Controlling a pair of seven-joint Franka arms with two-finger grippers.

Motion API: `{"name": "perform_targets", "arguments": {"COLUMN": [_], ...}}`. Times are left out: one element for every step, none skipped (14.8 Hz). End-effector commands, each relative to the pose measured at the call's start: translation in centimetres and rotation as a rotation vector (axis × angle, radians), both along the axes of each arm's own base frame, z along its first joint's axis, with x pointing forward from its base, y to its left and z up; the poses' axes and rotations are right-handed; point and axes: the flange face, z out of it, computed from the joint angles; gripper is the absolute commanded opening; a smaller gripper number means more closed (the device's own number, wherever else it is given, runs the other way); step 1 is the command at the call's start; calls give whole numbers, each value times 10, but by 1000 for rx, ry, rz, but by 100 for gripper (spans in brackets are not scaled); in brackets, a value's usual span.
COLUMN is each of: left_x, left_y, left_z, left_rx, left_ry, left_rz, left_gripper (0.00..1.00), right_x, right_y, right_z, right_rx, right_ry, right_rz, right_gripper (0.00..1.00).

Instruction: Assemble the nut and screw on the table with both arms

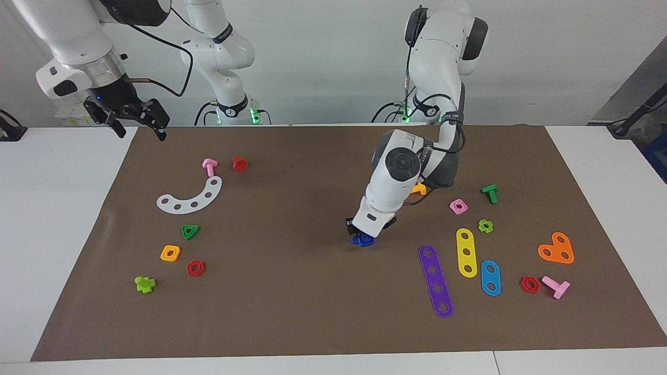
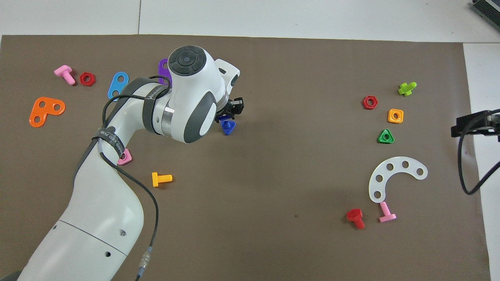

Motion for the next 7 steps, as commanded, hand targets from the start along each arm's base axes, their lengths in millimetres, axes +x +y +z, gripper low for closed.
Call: {"name": "perform_targets", "arguments": {"left_x": [-7,-8,-8,-8,-5,0,5], "left_y": [-1,-1,-2,-2,0,2,3], "left_z": [-8,-8,-6,-2,-2,2,8], "left_rx": [6,10,6,1,-15,-29,-36], "left_ry": [20,32,41,45,55,50,39], "left_rz": [11,10,11,15,31,49,59], "left_gripper": [0,0,0,0,0,0,0], "right_x": [-3,-4,-5,-5,-5,-5,-5], "right_y": [-4,-5,-7,-8,-8,-8,-8], "right_z": [-2,-2,-2,-2,-2,-2,-2], "right_rx": [5,4,5,5,5,5,5], "right_ry": [-1,1,-1,-1,0,0,0], "right_rz": [31,31,28,26,26,26,26], "right_gripper": [100,100,100,100,100,100,100]}}
